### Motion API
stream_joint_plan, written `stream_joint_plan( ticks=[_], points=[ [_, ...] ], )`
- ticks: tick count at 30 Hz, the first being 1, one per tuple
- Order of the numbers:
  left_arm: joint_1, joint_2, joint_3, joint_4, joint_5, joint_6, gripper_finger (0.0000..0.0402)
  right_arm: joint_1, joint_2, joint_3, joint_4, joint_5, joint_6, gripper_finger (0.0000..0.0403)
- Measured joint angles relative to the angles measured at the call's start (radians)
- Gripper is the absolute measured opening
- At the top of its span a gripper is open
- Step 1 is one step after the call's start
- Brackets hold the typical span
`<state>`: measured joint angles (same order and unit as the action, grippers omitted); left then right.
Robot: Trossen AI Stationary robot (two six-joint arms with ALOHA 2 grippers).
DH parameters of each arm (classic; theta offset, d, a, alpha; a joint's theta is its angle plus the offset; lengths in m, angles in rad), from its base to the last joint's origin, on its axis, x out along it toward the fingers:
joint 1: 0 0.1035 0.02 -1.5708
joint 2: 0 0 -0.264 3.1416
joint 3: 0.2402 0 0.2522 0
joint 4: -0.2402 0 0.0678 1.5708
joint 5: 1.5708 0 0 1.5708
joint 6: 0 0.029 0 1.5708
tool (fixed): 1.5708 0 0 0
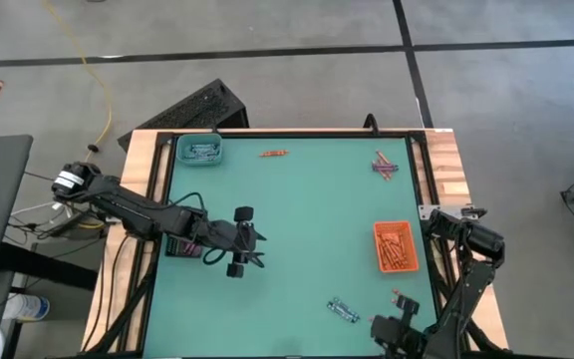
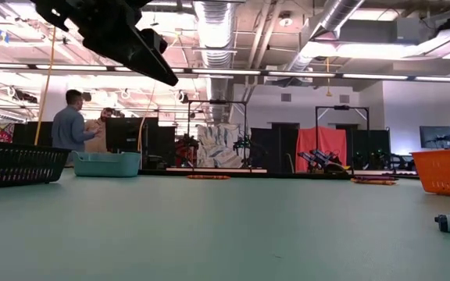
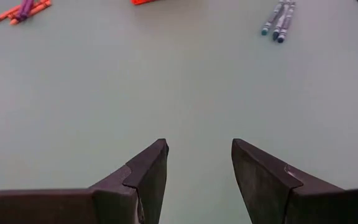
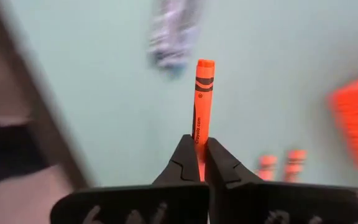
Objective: Sort crayons
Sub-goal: Put the orange crayon into the orange bin
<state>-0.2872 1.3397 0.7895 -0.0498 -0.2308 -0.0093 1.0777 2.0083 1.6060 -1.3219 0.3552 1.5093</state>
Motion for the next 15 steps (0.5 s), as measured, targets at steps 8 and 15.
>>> stream_joint_plan(
  ticks=[8,15],
  points=[
    [-0.041,0.004,-0.012,0.049,-0.002,-0.019,0.0169,-0.071,-0.001,0.010,-0.223,0.070,0.079,0.0000],
    [-0.062,0.004,-0.057,0.152,0.015,-0.015,0.0169,-0.182,-0.053,-0.026,-0.249,0.122,0.028,0.0000]
  ],
)
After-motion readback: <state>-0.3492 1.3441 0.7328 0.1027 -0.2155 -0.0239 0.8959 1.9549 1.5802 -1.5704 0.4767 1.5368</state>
